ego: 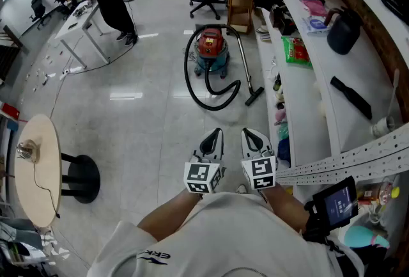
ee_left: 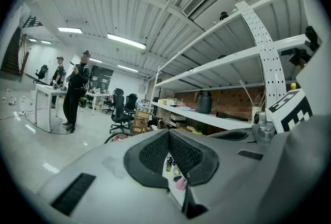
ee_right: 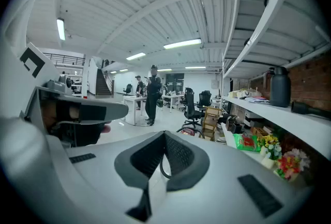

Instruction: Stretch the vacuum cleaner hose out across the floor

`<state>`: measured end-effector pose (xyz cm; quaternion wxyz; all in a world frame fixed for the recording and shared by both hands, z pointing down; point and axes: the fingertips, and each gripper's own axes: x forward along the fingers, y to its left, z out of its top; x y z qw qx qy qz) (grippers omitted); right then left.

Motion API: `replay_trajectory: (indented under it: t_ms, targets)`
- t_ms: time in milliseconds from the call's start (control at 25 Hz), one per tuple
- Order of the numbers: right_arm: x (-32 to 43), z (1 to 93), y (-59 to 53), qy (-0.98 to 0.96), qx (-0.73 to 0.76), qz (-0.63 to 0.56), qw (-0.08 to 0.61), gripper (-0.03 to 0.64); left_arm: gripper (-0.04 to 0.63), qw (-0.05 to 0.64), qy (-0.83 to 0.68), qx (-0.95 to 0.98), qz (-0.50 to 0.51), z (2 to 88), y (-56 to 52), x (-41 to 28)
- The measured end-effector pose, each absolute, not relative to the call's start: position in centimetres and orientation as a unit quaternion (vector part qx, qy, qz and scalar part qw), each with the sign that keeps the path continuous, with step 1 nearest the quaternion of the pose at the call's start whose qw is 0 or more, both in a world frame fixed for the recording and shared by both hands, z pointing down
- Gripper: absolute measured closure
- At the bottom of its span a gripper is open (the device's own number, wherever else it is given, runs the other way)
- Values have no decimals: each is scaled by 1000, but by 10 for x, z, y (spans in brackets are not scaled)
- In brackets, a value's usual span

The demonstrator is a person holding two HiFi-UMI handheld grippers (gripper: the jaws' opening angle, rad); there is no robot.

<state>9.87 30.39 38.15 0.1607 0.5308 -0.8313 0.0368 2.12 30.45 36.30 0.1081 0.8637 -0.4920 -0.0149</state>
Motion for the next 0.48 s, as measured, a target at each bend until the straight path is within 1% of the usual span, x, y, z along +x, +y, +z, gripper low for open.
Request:
replay_trajectory:
  t_ms: [480]
  targets:
    - [82, 390, 295, -823, 543, 38, 165, 623, 592, 117, -489, 864, -18, 369, 295, -3]
